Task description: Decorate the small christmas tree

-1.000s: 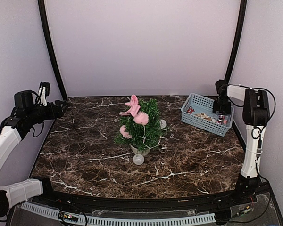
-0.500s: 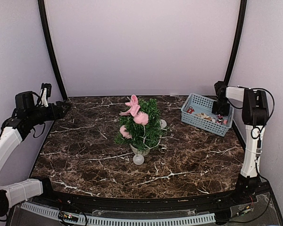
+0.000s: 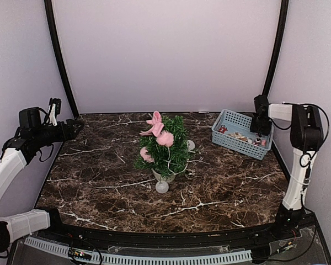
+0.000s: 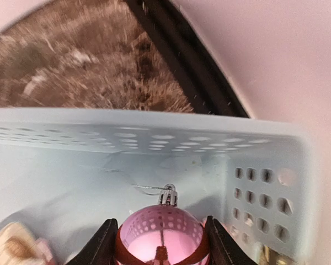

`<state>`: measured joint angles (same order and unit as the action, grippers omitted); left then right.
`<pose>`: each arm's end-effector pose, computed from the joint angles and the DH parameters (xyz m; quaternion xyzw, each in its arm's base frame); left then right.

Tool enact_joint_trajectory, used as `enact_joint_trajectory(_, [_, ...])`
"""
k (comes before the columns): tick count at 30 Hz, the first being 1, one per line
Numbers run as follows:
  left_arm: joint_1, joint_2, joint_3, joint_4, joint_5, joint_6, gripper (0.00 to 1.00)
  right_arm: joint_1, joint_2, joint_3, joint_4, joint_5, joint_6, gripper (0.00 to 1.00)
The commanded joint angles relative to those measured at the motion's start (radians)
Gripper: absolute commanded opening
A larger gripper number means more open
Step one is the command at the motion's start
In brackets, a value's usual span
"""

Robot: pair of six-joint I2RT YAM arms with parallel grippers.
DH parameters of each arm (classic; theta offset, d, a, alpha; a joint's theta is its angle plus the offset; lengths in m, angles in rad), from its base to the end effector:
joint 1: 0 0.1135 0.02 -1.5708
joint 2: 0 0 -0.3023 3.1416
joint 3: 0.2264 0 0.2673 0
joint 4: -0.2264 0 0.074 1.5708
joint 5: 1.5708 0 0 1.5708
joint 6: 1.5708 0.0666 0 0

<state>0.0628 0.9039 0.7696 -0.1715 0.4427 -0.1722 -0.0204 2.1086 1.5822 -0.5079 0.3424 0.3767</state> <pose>0.2285 -0.0142 0.3352 0.0367 0.7967 -0.2083 0.5662 0.4995 -0.0326 0.1766 0.2317 0.9226 -0.1154 0.2861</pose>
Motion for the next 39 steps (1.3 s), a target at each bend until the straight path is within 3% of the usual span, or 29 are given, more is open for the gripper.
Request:
enact_joint_trajectory(1, [0.002,-0.004,-0.015,0.029,0.017,0.001,0.83,0.008,-0.207,-0.070,0.126,0.011,-0.033,0.40])
enact_joint_trajectory(10, [-0.019,-0.014,-0.029,0.062,0.069,0.007,0.82,0.075,-0.516,-0.242,0.179,-0.101,-0.114,0.39])
enact_joint_trajectory(21, [-0.147,-0.027,-0.033,0.061,0.080,0.053,0.81,0.130,-0.807,-0.401,0.157,-0.587,-0.072,0.39])
enact_joint_trajectory(32, [-0.217,-0.025,-0.050,0.109,0.196,0.056,0.81,0.323,-0.938,-0.524,0.177,-0.944,0.021,0.36])
enact_joint_trajectory(39, [-0.229,-0.018,-0.051,0.109,0.201,0.060,0.80,0.483,-0.936,-0.605,0.241,-1.030,0.115,0.36])
